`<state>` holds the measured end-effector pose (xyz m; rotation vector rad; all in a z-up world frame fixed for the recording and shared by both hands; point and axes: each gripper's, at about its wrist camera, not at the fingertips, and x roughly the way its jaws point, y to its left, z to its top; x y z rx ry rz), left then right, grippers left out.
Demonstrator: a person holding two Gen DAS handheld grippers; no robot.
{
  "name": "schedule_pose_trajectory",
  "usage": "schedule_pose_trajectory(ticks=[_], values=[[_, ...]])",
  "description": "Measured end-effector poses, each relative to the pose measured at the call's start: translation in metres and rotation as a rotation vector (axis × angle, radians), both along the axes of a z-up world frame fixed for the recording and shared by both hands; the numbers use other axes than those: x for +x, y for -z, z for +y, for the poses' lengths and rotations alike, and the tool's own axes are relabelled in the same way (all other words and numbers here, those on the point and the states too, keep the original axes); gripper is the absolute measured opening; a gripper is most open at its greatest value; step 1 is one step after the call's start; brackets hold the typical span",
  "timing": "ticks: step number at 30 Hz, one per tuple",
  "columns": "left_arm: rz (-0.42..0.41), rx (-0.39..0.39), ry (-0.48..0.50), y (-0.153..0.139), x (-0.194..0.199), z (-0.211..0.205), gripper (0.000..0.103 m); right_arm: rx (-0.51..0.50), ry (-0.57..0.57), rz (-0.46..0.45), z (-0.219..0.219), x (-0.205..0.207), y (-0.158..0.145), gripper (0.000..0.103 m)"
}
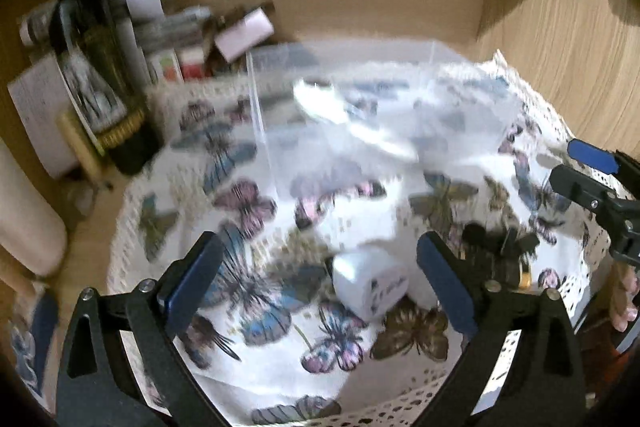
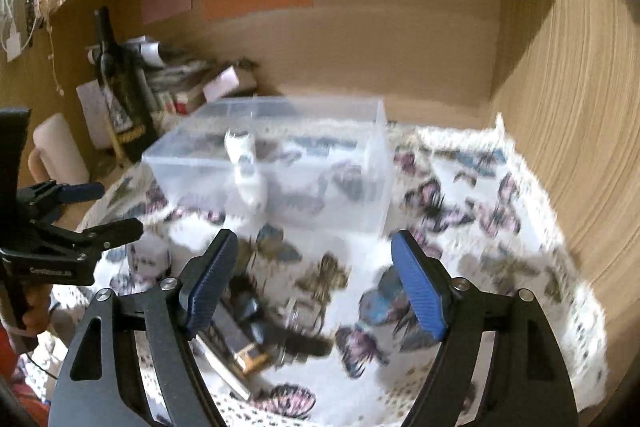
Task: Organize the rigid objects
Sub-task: 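Grasp the white plug adapter with the left tool while the right grasps a black clip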
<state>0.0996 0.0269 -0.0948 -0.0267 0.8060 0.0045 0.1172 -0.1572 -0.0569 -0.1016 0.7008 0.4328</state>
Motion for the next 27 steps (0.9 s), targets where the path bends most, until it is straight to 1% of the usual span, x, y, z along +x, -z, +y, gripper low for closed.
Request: schedule_pose_trajectory(ticks=[2,3,5,7,9,10,12,13,14,15,17,21,24,25,26,27], values=[[0.024,-0.025,0.004,0.009,0.0,0.0,0.097,-0.008,-0.001,0.033,0.0,-0.001,0.01,0.075],[0.031,-0.032,0.008,0.012,0.001,-0.001,0.092,-0.012,-0.001,0.05,0.0,-0.001,0.015,0.073],[0.053,-0.041,0.022,0.017,0.003,-0.003,0.085,-0.012,-0.011,0.093,0.002,0.0,0.023,0.071],[0.069,-0.048,0.033,0.02,0.006,-0.005,0.082,-0.006,-0.032,0.11,0.006,-0.001,0.026,0.069],[0.079,-0.05,0.043,0.023,0.01,-0.007,0.074,-0.005,-0.057,0.109,0.012,-0.002,0.026,0.066],[0.086,-0.055,0.048,0.024,0.012,-0.007,0.072,-0.005,-0.073,0.113,0.016,-0.002,0.026,0.065],[0.104,-0.072,0.068,0.027,0.016,-0.009,0.06,-0.015,-0.101,0.121,0.024,-0.002,0.028,0.057],[0.111,-0.078,0.075,0.028,0.017,-0.009,0.056,-0.026,-0.113,0.128,0.029,-0.001,0.03,0.054],[0.119,-0.082,0.083,0.031,0.018,-0.01,0.049,-0.036,-0.125,0.138,0.033,0.0,0.033,0.048],[0.12,-0.078,0.08,0.033,0.018,-0.01,0.045,-0.045,-0.133,0.146,0.036,0.001,0.035,0.043],[0.104,-0.072,0.073,0.033,0.015,-0.008,0.045,-0.056,-0.143,0.158,0.04,0.002,0.039,0.037],[0.087,-0.097,0.067,0.028,0.006,0.0,0.045,-0.083,-0.168,0.184,0.045,0.002,0.047,0.031],[0.079,-0.106,0.058,0.025,0.0,0.007,0.045,-0.063,-0.174,0.203,0.042,0.006,0.047,0.03],[0.076,-0.111,0.055,0.023,-0.002,0.01,0.045,-0.057,-0.167,0.209,0.04,0.009,0.048,0.028],[0.073,-0.114,0.054,0.023,-0.004,0.013,0.045,-0.059,-0.158,0.216,0.04,0.011,0.049,0.022],[0.069,-0.115,0.051,0.021,-0.005,0.013,0.045,-0.047,-0.158,0.22,0.038,0.011,0.049,0.022]])
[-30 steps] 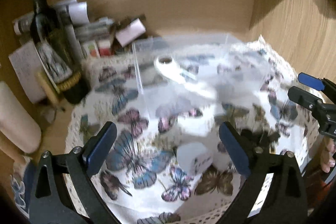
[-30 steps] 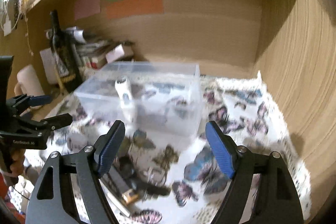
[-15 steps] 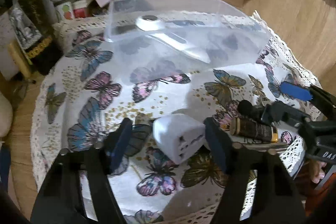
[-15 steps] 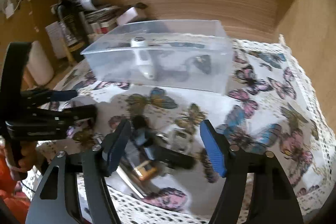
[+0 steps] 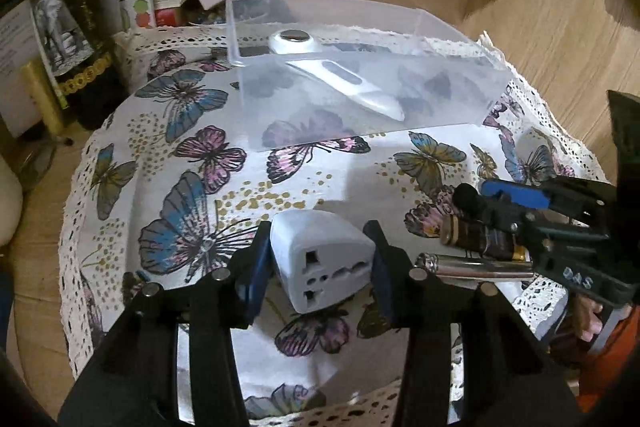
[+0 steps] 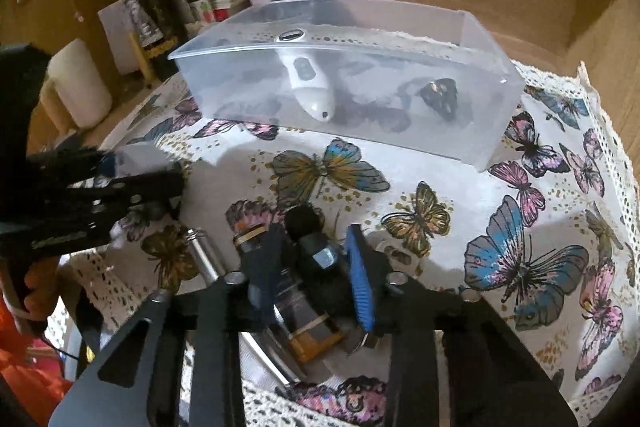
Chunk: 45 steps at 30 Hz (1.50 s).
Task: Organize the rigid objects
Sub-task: 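Grasp the white plug adapter with the left tool while the right grasps a black clip, then lower the adapter and black clip into the clear box and open both tools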
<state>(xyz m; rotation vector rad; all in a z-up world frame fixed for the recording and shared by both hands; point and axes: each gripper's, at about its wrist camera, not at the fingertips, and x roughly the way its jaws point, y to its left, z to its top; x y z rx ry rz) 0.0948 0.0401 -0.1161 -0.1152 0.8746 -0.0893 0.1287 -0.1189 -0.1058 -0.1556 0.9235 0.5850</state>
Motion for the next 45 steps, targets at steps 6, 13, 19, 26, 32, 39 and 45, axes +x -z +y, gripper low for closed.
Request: schedule_pose_trajectory(ticks=[6,13,19,26,32,39,45], values=[[-0.036,0.002,-0.008,-0.011,-0.003,-0.002,0.045,0.013,0.026,-0.025,-0.001,-0.004,-0.006,0.022],[-0.096,-0.007,-0.005,-0.034,-0.003,-0.004,0.045,0.052,0.052,-0.112,-0.004,-0.006,-0.034,0.022],[-0.166,-0.015,-0.012,-0.063,0.006,-0.004,0.045,0.11,0.076,-0.196,-0.007,0.002,-0.067,0.022],[-0.228,-0.017,-0.02,-0.091,0.027,0.001,0.037,0.164,0.106,-0.292,-0.006,0.02,-0.1,0.022],[-0.203,-0.03,-0.029,-0.091,0.045,0.008,0.037,0.17,0.112,-0.309,-0.006,0.036,-0.108,0.022],[-0.213,-0.026,-0.048,-0.098,0.065,0.013,0.037,0.16,0.112,-0.299,-0.001,0.055,-0.104,0.022],[-0.189,-0.015,-0.061,-0.091,0.094,0.016,0.037,0.117,0.108,-0.276,0.012,0.076,-0.095,0.022]])
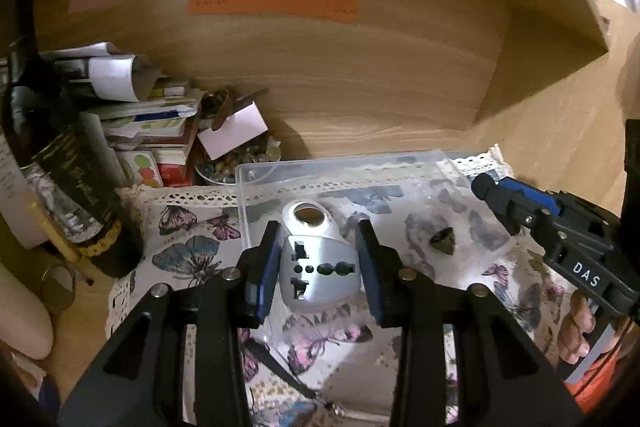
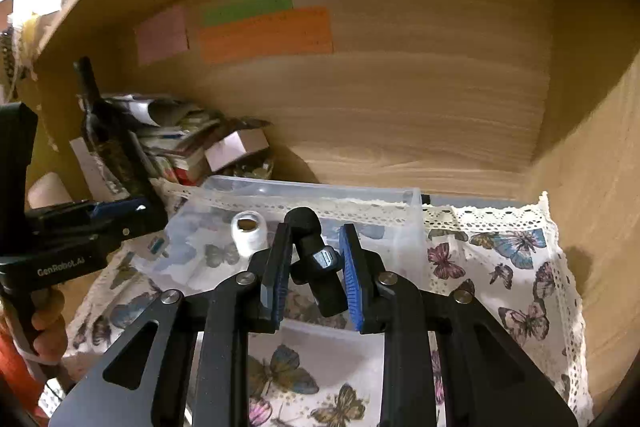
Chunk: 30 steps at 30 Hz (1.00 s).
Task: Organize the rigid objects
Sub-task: 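Lower the adapter and black clip into the clear box and open both tools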
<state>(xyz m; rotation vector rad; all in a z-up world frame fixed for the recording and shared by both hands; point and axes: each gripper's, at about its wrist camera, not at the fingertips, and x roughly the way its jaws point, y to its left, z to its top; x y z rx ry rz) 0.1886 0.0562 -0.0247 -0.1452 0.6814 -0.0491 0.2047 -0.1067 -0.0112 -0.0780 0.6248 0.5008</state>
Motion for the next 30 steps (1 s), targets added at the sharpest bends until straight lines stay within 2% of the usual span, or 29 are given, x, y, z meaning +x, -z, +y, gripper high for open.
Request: schedule_pose_trajectory(ticks=[9,17,19,20,22,24,26,28,30], values=[[0.11,0.03,0.041,0.036,0.039,-0.01,0.037,-0.087,-0.021,0.106,0.025,0.037,0.041,0.022],[0.136,0.041,0.064,0.047,0.046,-0.017,0.037,-0.123,-0.031,0.145,0.031,0.044,0.055,0.023],[0.124,0.053,0.055,0.045,0.044,-0.017,0.037,-0.127,-0.027,0.148,0.031,0.044,0.055,0.025],[0.117,0.056,0.057,0.042,0.042,-0.018,0.037,-0.127,-0.029,0.151,0.032,0.045,0.055,0.029],[0.111,0.054,0.058,0.038,0.038,-0.018,0.042,-0.117,-0.026,0.144,0.029,0.043,0.05,0.038],[0.096,0.048,0.048,0.031,0.032,-0.017,0.059,-0.109,-0.025,0.125,0.027,0.038,0.044,0.042],[0.072,0.052,0.031,0.024,0.025,-0.017,0.065,-0.104,-0.023,0.105,0.025,0.032,0.037,0.044],[0.056,0.06,0.02,0.018,0.017,-0.017,0.071,-0.096,-0.021,0.078,0.02,0.023,0.027,0.051],[0.045,0.057,0.01,0.012,0.008,-0.018,0.086,-0.082,-0.016,0.047,0.014,0.011,0.018,0.061]])
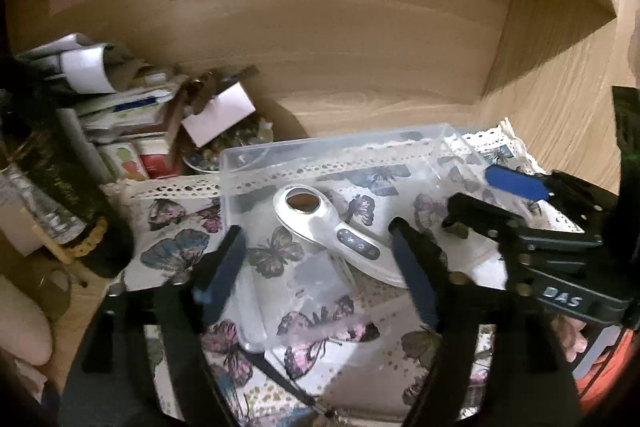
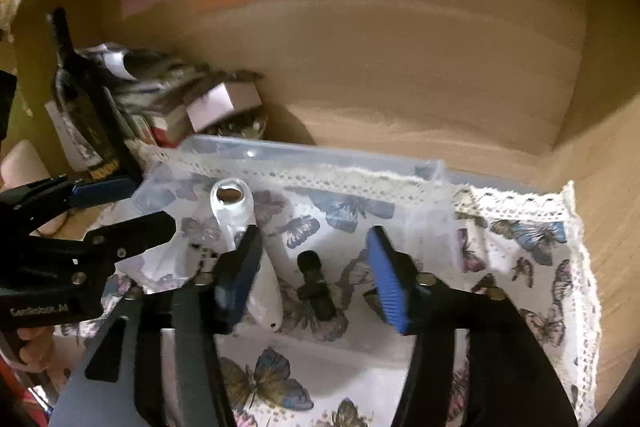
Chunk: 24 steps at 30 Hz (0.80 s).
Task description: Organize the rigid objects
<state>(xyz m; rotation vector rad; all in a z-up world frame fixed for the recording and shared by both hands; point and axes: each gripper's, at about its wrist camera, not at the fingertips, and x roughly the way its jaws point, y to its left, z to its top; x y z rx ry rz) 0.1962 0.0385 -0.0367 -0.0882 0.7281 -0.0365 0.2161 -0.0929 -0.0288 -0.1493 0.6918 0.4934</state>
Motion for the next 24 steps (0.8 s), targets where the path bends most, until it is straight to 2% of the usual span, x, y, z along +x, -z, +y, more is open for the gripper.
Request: schedule_pose_trajectory(ticks=[3,7,12,17,22,24], values=[[-0.013,-0.007,-0.009,-0.004,-0.016,0.0,0.096,0.013,0.004,-0.034,-0.009,-0.015,-0.01,0.065],[-0.006,0.004,-0.023,-0.001,-0.037,-0.002,0.1,0.031,0.016,-0.063,-0.028,-0.039,-0.016,0.068],[0.087,-0.018,-0.025,0.028,-0.059,-0.009,0.101,0.026,0.042,-0.077,-0.047,-0.066,-0.009,0.071],[0.189,-0.051,-0.025,0.062,-0.073,-0.022,0.101,0.016,0.053,-0.032,-0.062,-0.088,0.013,0.071],[0.232,-0.055,0.015,0.082,-0.082,-0.041,0.1,0.019,0.068,0.049,-0.071,-0.102,0.043,0.071],[0.255,-0.079,0.029,0.089,-0.081,-0.046,0.09,0.029,0.071,0.081,-0.074,-0.106,0.054,0.071]])
